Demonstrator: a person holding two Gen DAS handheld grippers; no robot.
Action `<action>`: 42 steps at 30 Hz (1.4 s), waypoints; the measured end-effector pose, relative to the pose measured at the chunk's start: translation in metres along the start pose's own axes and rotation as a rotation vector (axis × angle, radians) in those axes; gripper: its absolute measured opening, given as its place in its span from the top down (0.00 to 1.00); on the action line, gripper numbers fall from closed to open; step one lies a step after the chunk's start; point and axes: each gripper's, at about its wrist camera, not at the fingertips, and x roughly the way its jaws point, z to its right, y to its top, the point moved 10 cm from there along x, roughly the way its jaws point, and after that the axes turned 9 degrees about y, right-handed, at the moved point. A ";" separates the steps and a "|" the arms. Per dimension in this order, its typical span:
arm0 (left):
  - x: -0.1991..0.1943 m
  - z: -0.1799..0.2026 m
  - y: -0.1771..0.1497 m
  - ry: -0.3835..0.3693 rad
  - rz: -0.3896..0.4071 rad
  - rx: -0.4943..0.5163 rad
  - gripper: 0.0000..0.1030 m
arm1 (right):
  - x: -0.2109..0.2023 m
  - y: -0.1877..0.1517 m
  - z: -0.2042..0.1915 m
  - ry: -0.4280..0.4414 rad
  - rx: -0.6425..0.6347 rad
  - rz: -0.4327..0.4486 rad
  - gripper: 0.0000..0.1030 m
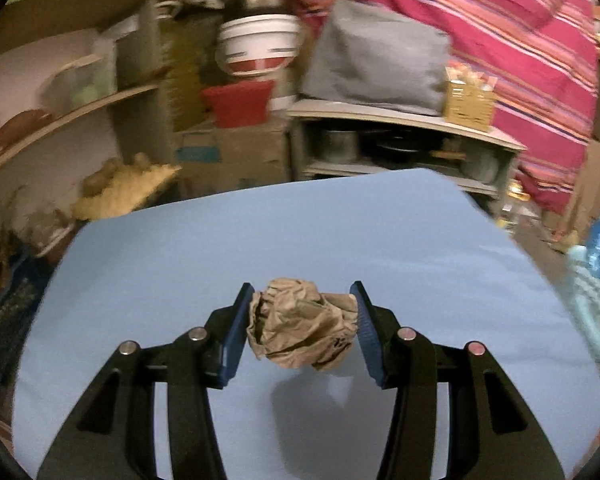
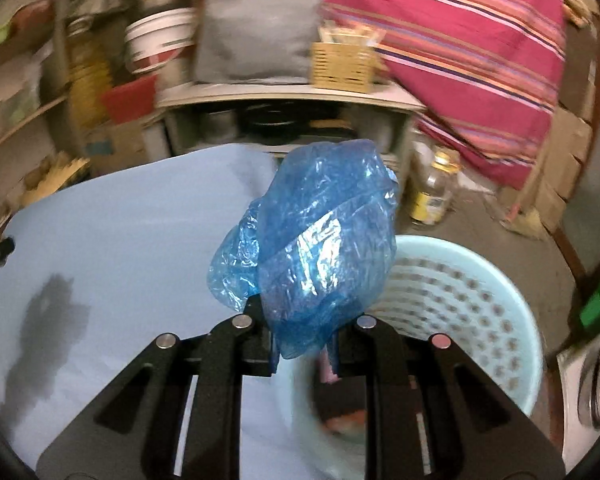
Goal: Collect trash
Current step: 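Carry the brown paper and the blue bag over the basket, then open the right gripper to drop the blue bag into the basket, then open the left gripper to drop the brown paper into the basket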
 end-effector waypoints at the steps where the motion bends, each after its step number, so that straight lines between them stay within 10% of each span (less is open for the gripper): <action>1: -0.005 0.011 0.002 -0.007 0.009 0.011 0.52 | -0.006 -0.001 0.019 -0.024 0.008 0.003 0.82; 9: -0.036 0.143 0.018 -0.146 0.044 0.051 0.52 | -0.024 -0.032 0.096 -0.064 0.087 -0.040 0.82; 14: -0.043 0.214 0.012 -0.206 0.025 0.085 0.52 | -0.030 -0.037 0.108 -0.071 0.094 -0.033 0.59; 25: -0.055 0.301 0.021 -0.252 0.056 0.159 0.52 | -0.064 -0.035 0.134 -0.090 0.161 0.059 0.17; 37: -0.048 0.381 0.009 -0.322 0.033 0.221 0.51 | -0.089 -0.041 0.172 -0.119 0.250 0.115 0.12; 42: -0.052 0.385 0.014 -0.302 0.055 0.226 0.22 | -0.088 -0.041 0.175 -0.121 0.260 0.112 0.12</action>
